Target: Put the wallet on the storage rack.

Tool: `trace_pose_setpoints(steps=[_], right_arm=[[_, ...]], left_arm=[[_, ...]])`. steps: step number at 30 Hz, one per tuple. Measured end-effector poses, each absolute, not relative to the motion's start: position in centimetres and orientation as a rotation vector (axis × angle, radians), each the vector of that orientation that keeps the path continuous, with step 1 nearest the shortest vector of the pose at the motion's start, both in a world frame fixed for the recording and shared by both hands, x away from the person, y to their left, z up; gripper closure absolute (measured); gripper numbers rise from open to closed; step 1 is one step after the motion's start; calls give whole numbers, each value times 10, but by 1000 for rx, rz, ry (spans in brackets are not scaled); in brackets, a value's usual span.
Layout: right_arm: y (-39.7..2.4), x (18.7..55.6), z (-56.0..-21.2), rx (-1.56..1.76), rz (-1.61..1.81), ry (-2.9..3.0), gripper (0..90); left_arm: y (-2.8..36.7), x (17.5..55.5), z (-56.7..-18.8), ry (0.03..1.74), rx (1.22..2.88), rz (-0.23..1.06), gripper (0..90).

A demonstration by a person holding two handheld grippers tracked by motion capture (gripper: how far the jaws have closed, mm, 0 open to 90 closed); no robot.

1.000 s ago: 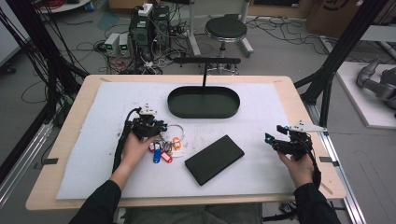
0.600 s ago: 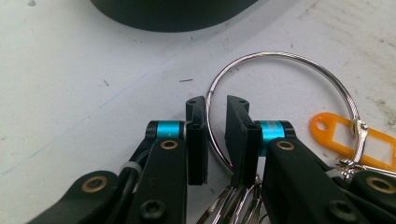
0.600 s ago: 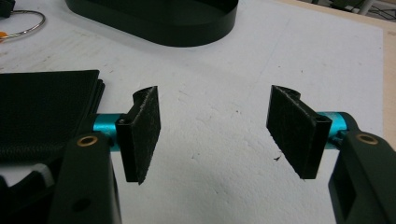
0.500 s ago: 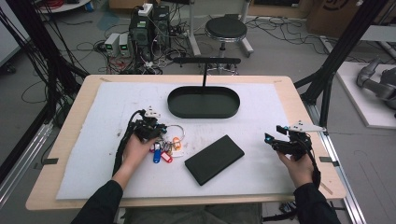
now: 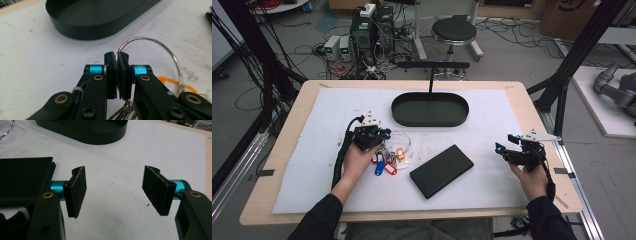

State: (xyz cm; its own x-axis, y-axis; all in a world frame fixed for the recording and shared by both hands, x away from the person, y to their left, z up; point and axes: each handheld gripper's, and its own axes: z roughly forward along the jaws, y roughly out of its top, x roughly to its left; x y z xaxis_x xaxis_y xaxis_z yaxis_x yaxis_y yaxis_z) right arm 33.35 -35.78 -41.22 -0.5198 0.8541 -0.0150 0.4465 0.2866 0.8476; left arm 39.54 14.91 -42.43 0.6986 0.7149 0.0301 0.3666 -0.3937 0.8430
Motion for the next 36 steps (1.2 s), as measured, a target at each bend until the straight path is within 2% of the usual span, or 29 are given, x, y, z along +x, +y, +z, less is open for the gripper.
trace_pose_setpoints(steps=[6, 19, 36], right_arm=[[-358, 334, -412, 1161, 1151, 2085, 365], [-354, 336, -412, 1141, 1154, 2097, 365], [-350, 338, -412, 1136, 1151, 2105, 365]], left_arm=[[147, 380, -412, 748, 1970, 501, 863], [141, 345, -399, 540, 1987, 502, 863], [136, 350, -409, 531, 2064, 410, 859]])
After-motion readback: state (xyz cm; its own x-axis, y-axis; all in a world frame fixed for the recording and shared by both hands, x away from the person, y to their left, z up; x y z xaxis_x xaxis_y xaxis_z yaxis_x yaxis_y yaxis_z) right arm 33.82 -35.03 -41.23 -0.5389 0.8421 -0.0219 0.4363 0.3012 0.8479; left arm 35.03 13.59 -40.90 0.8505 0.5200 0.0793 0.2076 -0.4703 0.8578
